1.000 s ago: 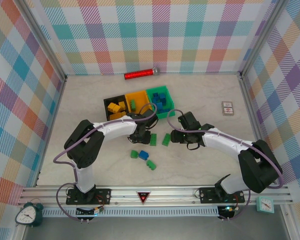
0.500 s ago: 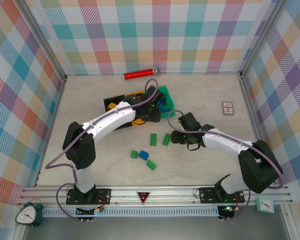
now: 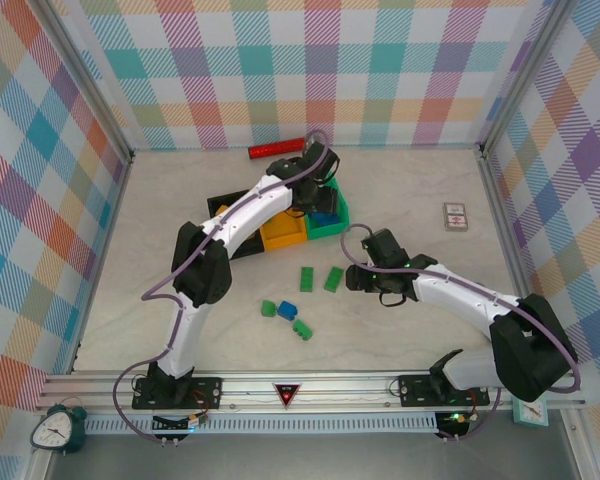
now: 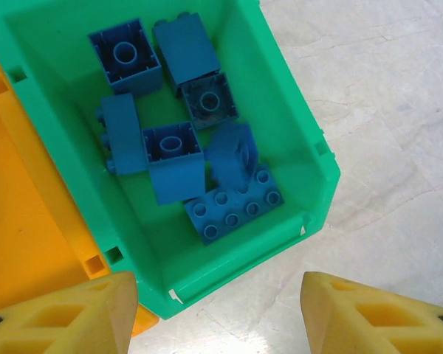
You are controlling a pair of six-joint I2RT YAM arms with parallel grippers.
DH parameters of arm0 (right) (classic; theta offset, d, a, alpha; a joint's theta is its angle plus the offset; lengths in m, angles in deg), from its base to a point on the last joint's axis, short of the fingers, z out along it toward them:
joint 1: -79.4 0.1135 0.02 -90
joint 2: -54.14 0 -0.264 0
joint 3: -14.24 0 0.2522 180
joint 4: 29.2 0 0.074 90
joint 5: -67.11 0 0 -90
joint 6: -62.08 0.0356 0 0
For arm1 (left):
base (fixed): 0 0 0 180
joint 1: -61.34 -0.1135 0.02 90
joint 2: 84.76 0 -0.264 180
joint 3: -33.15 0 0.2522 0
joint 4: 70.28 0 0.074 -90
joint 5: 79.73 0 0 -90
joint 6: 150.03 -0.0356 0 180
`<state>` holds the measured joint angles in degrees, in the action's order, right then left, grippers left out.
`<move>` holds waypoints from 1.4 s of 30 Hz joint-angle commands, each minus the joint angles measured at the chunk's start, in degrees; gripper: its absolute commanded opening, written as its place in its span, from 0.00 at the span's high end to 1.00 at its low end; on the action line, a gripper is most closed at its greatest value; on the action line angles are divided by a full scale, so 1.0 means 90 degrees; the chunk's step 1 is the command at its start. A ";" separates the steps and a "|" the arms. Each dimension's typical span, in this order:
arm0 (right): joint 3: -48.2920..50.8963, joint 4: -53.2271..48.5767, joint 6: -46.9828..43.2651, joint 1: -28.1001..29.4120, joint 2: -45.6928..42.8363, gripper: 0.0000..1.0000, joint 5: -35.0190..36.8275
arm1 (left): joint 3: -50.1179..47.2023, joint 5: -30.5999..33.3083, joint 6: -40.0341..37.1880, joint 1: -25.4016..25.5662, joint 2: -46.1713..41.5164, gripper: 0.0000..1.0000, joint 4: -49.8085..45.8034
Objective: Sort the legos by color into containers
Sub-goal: Place the lego in the container, then pick up the lego from the bottom-center of the table.
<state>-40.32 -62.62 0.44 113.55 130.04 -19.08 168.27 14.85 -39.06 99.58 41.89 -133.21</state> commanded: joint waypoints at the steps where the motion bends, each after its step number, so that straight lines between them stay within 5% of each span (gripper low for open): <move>1: 0.0073 -0.0033 0.0138 0.0034 -0.0030 0.45 -0.0088 | -0.0569 -0.0084 -0.0001 0.0038 -0.0664 0.40 0.0082; 11: -0.0280 0.0108 0.0054 0.0229 0.0447 0.45 -0.0375 | -0.3831 0.0101 0.0393 0.0019 -0.2962 0.40 0.1479; 18: -0.0547 0.0387 -0.0244 0.0915 0.0806 0.44 -0.0607 | -0.5489 0.0395 0.0811 -0.0020 -0.4233 0.40 0.1932; 42: -0.2059 0.0173 -0.1548 0.2717 0.2277 0.42 -0.0724 | -0.8020 0.0940 0.1898 -0.0300 -0.5759 0.42 0.1922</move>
<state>-56.95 -59.95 -11.21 137.16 149.45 -24.94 96.95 21.93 -23.52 97.76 -8.40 -116.22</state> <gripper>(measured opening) 0.575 0.581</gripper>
